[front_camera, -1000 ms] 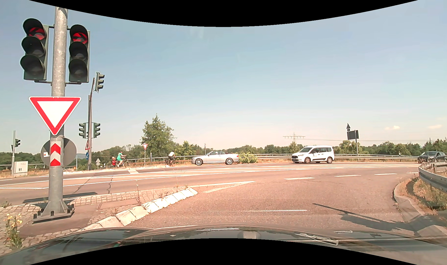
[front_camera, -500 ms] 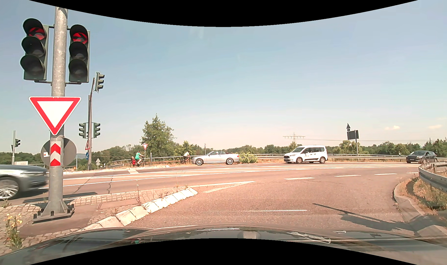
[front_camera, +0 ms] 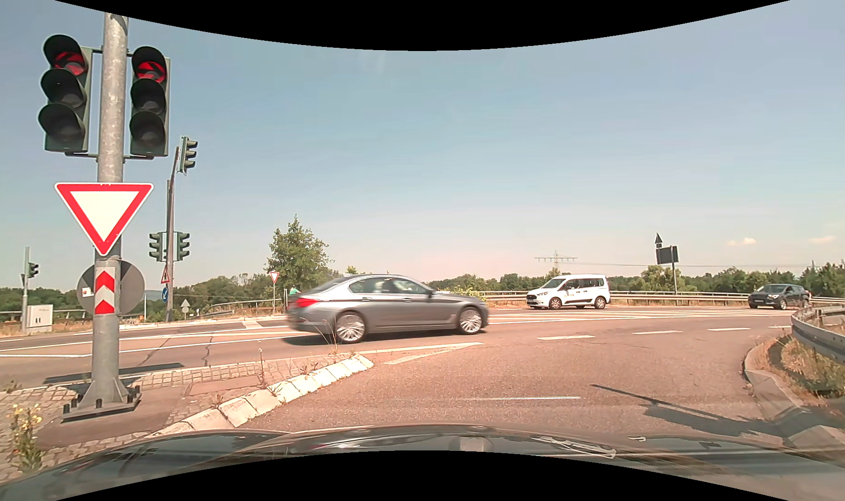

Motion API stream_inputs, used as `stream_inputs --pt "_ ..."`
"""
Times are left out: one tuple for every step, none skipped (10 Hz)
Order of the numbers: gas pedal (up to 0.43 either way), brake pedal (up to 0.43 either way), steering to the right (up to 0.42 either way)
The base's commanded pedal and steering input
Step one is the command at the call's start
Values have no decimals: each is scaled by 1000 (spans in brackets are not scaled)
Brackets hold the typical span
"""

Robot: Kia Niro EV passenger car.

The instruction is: Follow the waypoints while adhering to traffic rules and regulations

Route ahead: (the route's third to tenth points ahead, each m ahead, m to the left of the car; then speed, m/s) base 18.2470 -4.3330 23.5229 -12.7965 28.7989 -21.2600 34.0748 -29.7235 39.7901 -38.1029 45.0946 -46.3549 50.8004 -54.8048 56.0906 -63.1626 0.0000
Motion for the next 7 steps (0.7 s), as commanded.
stream_inputs --pt "0 280 217" --pt "0 280 217" --pt "0 280 217" --pt "0 280 217" --pt "0 280 217" --pt "0 280 217" --pt "0 280 217"
